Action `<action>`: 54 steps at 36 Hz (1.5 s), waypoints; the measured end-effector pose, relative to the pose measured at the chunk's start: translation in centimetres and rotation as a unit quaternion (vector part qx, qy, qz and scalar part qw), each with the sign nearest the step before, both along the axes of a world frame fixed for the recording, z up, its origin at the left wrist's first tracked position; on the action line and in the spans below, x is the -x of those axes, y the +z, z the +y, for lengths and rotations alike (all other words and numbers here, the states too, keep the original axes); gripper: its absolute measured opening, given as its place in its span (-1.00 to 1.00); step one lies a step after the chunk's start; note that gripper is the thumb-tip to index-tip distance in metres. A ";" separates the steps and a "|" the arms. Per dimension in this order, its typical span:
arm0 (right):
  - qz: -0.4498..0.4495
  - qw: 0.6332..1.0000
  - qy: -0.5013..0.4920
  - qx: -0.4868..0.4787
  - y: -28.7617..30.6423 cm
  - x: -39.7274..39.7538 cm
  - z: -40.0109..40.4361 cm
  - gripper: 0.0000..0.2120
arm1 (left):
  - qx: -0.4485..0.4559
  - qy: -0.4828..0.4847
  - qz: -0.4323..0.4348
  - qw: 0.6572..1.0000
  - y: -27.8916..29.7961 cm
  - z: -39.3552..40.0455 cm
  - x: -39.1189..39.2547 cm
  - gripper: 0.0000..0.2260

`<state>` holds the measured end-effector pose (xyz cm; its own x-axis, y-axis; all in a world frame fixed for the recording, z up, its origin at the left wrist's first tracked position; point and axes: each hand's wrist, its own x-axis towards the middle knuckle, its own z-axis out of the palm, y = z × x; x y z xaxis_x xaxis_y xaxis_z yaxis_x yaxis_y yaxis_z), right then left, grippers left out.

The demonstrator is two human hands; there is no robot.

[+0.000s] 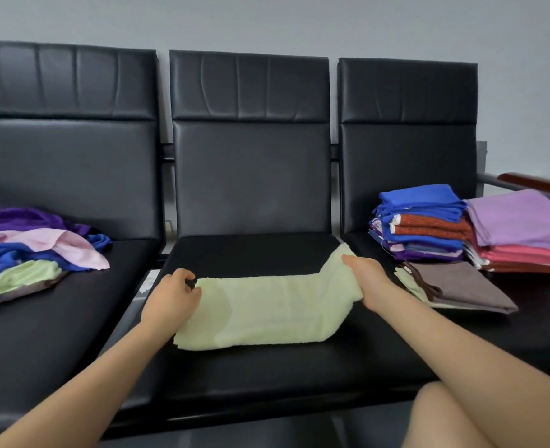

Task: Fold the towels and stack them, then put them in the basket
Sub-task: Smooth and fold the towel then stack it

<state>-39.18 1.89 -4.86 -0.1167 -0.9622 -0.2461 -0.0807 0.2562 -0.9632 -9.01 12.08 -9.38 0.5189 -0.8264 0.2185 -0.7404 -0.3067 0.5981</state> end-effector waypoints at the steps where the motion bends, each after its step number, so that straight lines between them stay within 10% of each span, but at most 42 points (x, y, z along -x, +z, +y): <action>1: -0.004 1.000 0.012 0.006 0.2 -0.8 0.1 -0.62 | 0.014 -0.002 0.005 1.000 0.2 0.0 0.0 -0.75; 15: 0.075 0.931 0.357 -0.018 -1.5 -9.2 2.3 -0.77 | 0.000 -0.054 0.071 0.996 1.3 -1.6 1.8 -0.88; 25: 0.219 0.936 0.217 0.169 -2.5 -5.9 0.0 -0.89 | -0.094 -0.050 -0.023 0.994 0.4 -3.4 5.3 -0.77; 40: 0.239 0.932 0.239 0.131 -4.1 -4.2 -0.1 -0.85 | 0.040 -0.093 0.172 0.980 1.1 -4.0 9.2 -0.65; 54: 0.316 0.882 0.296 0.188 -3.9 -8.7 1.3 -0.60 | -0.012 -0.029 0.004 1.000 0.9 0.1 1.7 -0.64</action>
